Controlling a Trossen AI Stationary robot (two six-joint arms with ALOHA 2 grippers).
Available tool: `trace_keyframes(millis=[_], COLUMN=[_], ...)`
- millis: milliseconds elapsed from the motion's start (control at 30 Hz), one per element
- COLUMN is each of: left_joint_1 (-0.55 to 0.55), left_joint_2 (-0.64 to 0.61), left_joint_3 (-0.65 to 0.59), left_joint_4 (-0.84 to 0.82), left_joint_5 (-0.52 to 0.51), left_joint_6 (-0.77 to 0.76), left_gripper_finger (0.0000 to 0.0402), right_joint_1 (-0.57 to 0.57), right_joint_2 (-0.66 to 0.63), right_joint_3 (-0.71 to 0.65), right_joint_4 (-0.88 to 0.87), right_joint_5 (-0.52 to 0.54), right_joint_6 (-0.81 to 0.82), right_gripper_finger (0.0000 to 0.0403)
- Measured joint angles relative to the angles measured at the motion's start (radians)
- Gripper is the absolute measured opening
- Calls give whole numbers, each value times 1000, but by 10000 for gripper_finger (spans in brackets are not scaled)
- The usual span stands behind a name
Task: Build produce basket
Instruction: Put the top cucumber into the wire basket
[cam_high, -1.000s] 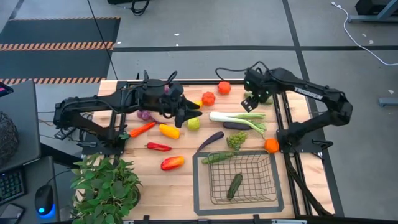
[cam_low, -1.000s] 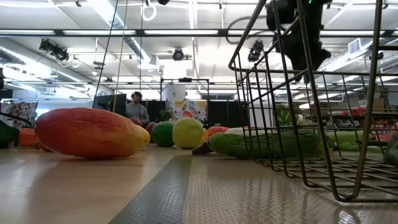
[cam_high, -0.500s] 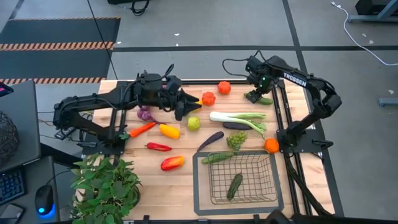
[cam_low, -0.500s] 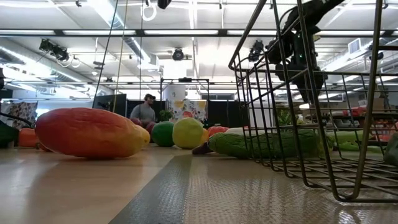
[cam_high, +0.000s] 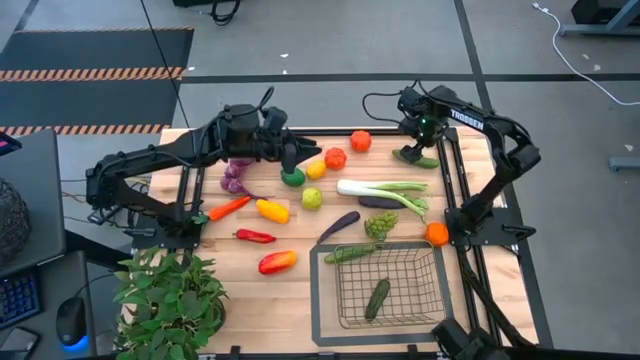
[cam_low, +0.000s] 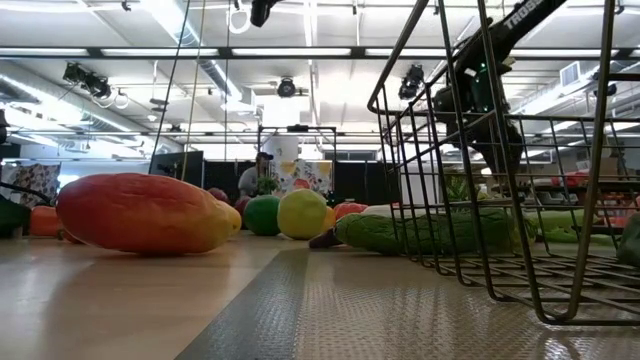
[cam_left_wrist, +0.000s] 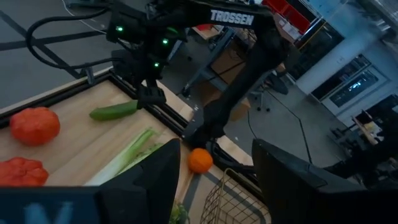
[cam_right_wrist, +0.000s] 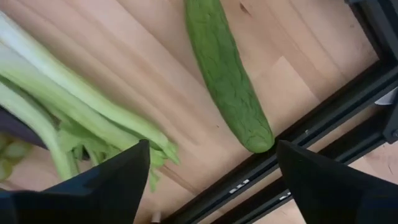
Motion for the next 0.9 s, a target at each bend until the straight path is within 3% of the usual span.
trace_keyframes(millis=[233, 900], left_joint_1=[0, -1], left_joint_2=[0, 1], left_joint_3=[0, 0], left_joint_4=[-3, -4], left_joint_5=[0, -8], left_joint_6=[-7, -55], left_gripper_finger=[204, 201], right_joint_1=[-44, -37], right_joint_2=[41, 133], right_joint_3=[0, -12], right_joint_4=[5, 32], right_joint_5=[-39, -25], right_joint_6=[-37, 82], right_gripper_finger=[361, 348])
